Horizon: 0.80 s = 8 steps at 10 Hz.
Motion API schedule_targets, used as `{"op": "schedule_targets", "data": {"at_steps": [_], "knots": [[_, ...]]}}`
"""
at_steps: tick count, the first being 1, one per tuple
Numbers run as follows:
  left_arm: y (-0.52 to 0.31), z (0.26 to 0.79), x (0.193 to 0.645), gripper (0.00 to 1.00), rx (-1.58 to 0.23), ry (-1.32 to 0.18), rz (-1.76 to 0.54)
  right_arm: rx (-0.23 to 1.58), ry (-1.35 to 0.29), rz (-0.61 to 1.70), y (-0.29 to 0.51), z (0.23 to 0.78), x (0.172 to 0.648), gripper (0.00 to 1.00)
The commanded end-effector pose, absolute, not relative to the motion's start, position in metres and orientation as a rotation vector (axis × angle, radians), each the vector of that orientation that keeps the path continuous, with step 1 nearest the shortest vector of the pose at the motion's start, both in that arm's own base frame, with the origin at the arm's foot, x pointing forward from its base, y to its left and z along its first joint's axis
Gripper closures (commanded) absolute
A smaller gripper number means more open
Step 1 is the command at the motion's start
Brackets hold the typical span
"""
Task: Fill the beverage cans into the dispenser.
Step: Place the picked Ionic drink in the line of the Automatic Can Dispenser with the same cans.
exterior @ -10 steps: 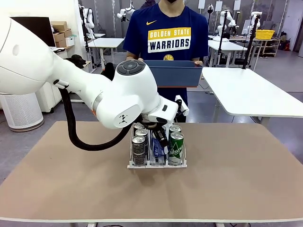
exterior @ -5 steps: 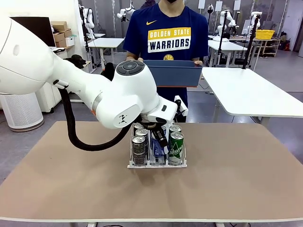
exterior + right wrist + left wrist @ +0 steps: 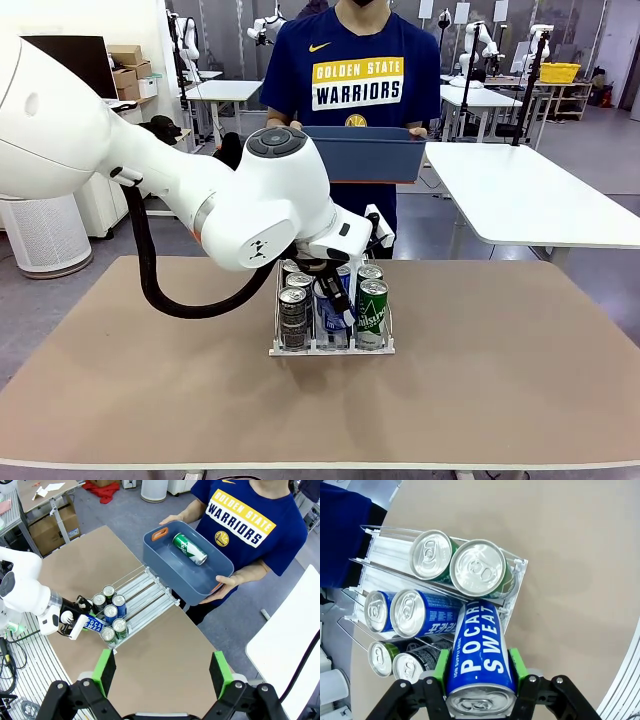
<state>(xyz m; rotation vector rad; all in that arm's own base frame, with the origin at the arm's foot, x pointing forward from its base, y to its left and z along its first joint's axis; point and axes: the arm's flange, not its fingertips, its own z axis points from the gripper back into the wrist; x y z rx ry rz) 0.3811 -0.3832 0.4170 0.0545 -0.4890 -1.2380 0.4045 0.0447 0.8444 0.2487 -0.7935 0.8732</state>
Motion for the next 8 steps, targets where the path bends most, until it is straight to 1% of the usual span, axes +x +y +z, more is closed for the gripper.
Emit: {"op": "schedule_targets", "data": {"at_steps": [1, 8], "knots": [[-0.351, 0.401, 0.400, 0.42, 0.131, -0.418, -1.208, 0.256, -0.789, 0.877, 0.046, 0.844, 0.404, 0.00], [-0.343, 0.417, 0.408, 0.42, 0.175, -0.428, -1.192, 0.256, -0.789, 0.877, 0.046, 0.844, 0.404, 0.00]]}}
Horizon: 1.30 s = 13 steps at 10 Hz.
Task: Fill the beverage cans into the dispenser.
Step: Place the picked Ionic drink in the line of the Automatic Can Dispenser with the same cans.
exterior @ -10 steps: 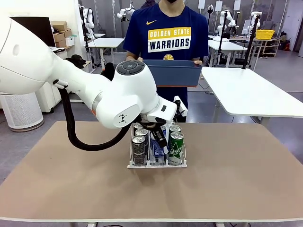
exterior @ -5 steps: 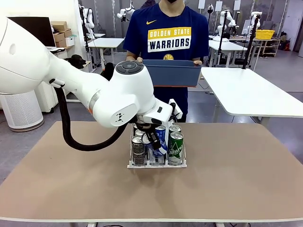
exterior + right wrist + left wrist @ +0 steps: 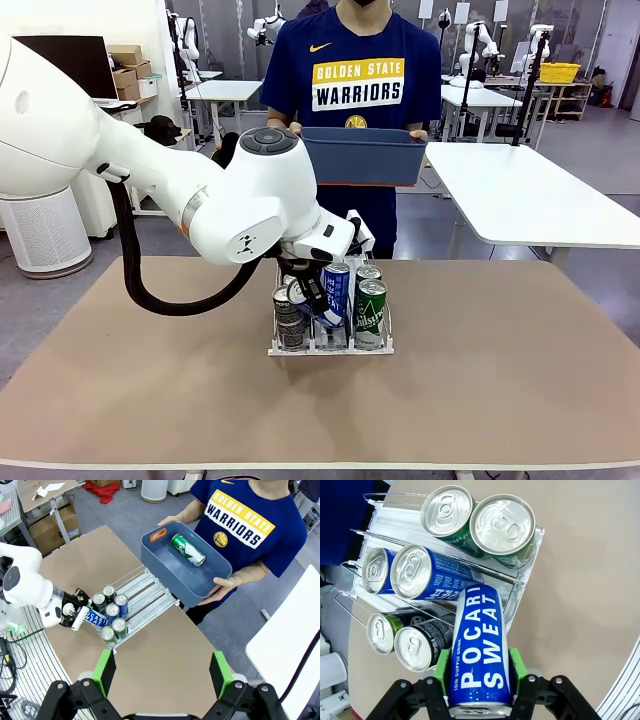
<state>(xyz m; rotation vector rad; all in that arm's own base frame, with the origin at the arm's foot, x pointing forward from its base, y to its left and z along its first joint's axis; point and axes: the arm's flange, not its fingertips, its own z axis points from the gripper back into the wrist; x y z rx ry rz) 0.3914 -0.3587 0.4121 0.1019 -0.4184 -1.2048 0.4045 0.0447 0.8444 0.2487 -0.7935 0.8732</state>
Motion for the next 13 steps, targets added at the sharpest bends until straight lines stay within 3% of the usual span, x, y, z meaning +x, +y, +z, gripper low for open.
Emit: {"op": "schedule_targets", "data": {"at_steps": [1, 9, 13], "knots": [[-0.347, 0.415, 0.410, 0.42, 0.172, -0.417, -1.199, 0.256, -0.789, 0.877, 0.046, 0.844, 0.404, 0.00], [-0.388, 0.400, 0.441, 0.42, 0.138, -0.326, -1.301, 0.256, -0.789, 0.877, 0.046, 0.844, 0.404, 0.00], [-0.388, 0.392, 0.425, 0.42, 0.097, -0.290, -1.299, 0.256, -0.789, 0.877, 0.046, 0.844, 0.404, 0.00]]}}
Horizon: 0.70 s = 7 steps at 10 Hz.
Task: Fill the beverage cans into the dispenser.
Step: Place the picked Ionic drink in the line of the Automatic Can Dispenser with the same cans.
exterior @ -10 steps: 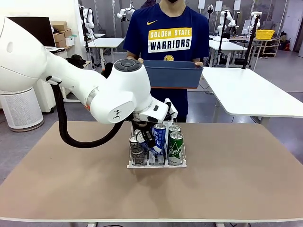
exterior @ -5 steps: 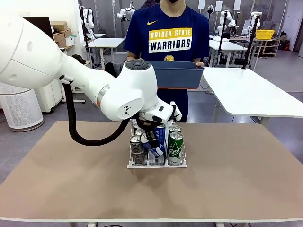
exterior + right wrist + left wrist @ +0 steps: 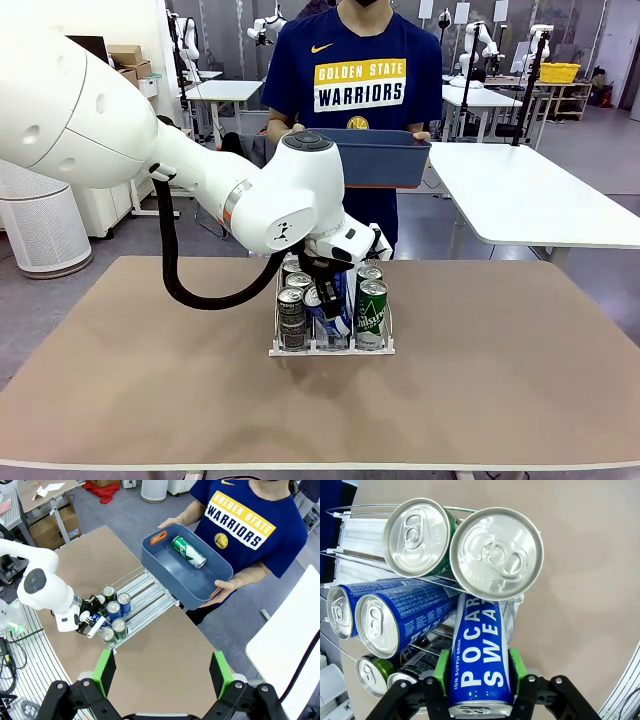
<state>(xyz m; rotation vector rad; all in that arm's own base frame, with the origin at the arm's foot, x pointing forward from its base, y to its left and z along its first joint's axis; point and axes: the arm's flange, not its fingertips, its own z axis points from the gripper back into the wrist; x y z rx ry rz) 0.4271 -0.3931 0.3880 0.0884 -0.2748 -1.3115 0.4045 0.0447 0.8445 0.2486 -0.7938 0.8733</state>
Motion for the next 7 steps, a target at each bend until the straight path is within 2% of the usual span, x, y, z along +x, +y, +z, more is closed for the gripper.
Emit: {"op": "schedule_targets", "data": {"at_steps": [1, 4, 7], "knots": [[-0.393, 0.388, 0.428, 0.42, 0.088, -0.276, -1.313, 0.256, -0.789, 0.877, 0.046, 0.844, 0.404, 0.00], [-0.396, 0.398, 0.438, 0.42, 0.189, -0.159, -1.428, 0.256, -0.789, 0.877, 0.046, 0.844, 0.404, 0.00], [-0.412, 0.399, 0.460, 0.42, 0.221, -0.118, -1.462, 0.256, -0.789, 0.877, 0.046, 0.844, 0.404, 0.00]]}}
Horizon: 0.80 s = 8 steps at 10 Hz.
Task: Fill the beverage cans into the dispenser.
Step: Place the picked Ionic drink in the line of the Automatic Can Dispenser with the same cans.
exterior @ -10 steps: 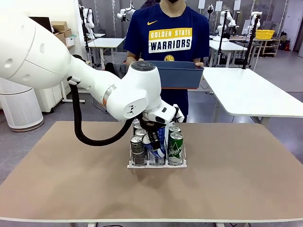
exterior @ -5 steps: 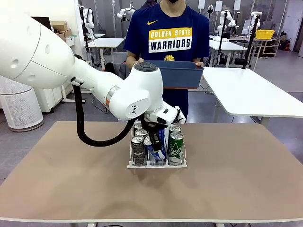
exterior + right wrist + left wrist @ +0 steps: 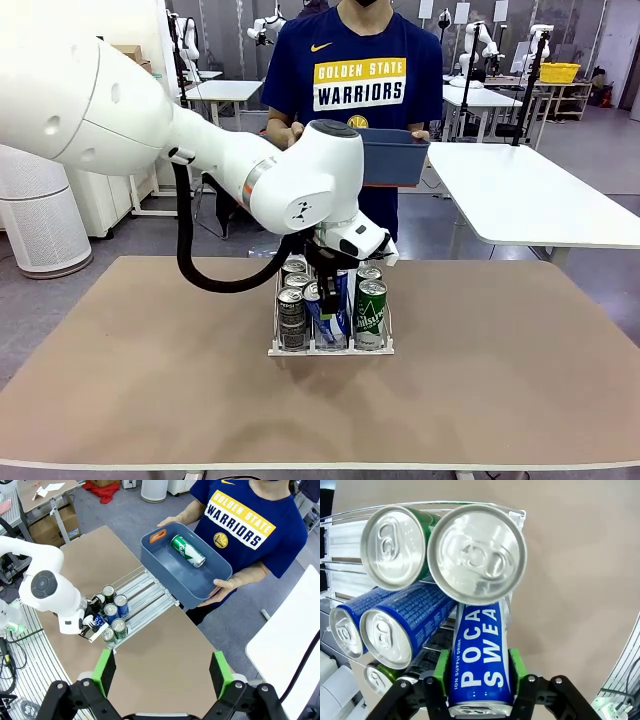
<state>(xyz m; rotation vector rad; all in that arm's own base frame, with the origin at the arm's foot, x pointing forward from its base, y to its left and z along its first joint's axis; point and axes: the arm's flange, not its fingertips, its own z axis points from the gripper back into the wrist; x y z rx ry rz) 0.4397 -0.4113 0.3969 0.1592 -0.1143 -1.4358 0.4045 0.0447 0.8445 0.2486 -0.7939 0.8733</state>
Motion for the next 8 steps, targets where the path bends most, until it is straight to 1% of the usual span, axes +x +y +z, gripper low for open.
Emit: {"op": "schedule_targets", "data": {"at_steps": [1, 2, 3, 4, 5, 6, 8], "knots": [[-0.416, 0.396, 0.466, 0.42, 0.221, -0.104, -1.476, 0.256, -0.789, 0.877, 0.046, 0.844, 0.404, 0.00], [-0.418, 0.393, 0.468, 0.37, 0.206, -0.096, -1.487, 0.256, -0.789, 0.877, 0.046, 0.844, 0.404, 0.00], [-0.418, 0.394, 0.468, 0.23, 0.197, -0.094, -1.500, 0.256, -0.789, 0.877, 0.046, 0.844, 0.404, 0.00], [-0.419, 0.395, 0.468, 0.17, 0.193, -0.097, -1.505, 0.256, -0.789, 0.877, 0.046, 0.844, 0.404, 0.00], [-0.418, 0.400, 0.464, 0.03, 0.192, -0.099, -1.500, 0.256, -0.789, 0.877, 0.046, 0.844, 0.404, 0.00], [-0.418, 0.406, 0.460, 0.00, 0.200, -0.109, -1.496, 0.256, -0.789, 0.877, 0.046, 0.844, 0.404, 0.00], [-0.416, 0.420, 0.453, 0.00, 0.222, -0.136, -1.498, 0.256, -0.789, 0.877, 0.046, 0.844, 0.404, 0.00]]}}
